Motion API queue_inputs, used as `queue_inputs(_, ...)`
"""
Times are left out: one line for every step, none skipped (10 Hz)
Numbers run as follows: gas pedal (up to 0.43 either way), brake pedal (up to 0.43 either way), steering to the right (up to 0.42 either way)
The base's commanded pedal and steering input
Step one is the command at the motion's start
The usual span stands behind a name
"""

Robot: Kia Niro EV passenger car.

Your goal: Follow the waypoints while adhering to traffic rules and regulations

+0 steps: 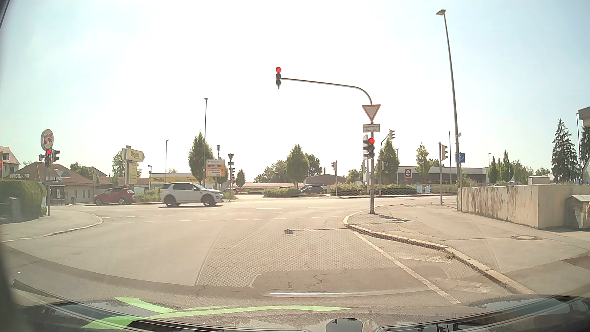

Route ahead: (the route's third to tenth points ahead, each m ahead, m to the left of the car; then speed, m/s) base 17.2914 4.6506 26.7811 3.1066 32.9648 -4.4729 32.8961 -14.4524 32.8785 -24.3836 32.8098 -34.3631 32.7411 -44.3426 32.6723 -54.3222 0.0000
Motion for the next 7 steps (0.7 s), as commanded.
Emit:
queue_inputs(0.0,0.311,-0.019)
queue_inputs(0.0,0.311,-0.019)
queue_inputs(0.0,0.311,-0.019)
queue_inputs(0.0,0.311,-0.019)
queue_inputs(0.0,0.311,-0.019)
queue_inputs(0.0,0.311,-0.019)
queue_inputs(0.0,0.311,-0.019)
